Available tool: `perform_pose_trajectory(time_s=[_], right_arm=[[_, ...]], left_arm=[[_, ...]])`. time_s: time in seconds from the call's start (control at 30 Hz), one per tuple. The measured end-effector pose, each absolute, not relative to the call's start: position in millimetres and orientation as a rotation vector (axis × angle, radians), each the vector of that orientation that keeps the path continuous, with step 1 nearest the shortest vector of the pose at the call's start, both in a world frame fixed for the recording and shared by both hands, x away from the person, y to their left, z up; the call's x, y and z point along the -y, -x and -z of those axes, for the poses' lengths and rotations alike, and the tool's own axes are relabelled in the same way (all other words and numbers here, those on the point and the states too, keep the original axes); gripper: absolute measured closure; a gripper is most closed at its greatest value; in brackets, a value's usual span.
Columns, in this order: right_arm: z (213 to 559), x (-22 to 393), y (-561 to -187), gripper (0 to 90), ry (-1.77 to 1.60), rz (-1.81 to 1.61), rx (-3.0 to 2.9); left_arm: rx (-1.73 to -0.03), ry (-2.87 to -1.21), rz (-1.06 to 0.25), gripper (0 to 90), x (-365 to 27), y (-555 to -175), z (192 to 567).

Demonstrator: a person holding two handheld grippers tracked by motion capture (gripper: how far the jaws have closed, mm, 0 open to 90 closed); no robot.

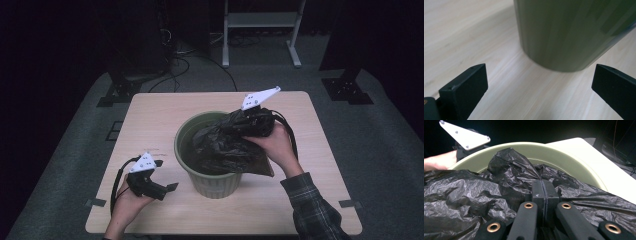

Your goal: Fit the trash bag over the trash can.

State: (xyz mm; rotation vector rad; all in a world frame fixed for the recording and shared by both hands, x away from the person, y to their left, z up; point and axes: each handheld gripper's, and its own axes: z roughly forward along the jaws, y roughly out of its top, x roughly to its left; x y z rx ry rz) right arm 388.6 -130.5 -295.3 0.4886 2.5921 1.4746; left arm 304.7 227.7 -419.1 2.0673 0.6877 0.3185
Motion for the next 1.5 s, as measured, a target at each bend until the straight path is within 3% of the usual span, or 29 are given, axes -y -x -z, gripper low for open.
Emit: perform_pose_trajectory(time_s=[1.0,1.13,1.2,1.5], right_arm=[[293.9,134.6,-390.0,89.8,-0.494,-1.482,-2.592],[294.2,133.5,-390.0,89.8,-0.493,-1.486,-2.592],[294.3,133.2,-390.1,89.8,-0.493,-1.489,-2.594],[295.3,133.1,-392.2,89.7,-0.492,-1.525,-2.59]], left_arm=[[-0.465,-2.023,-0.323,6.7,-209.8,-293.6,312.4],[-0.434,-2.012,-0.333,7.0,-203.8,-298.1,300.0],[-0.415,-2.002,-0.337,13.3,-199.9,-301.7,296.4],[-0.406,-2.0,-0.347,14.5,-172.8,-328.4,290.1]])
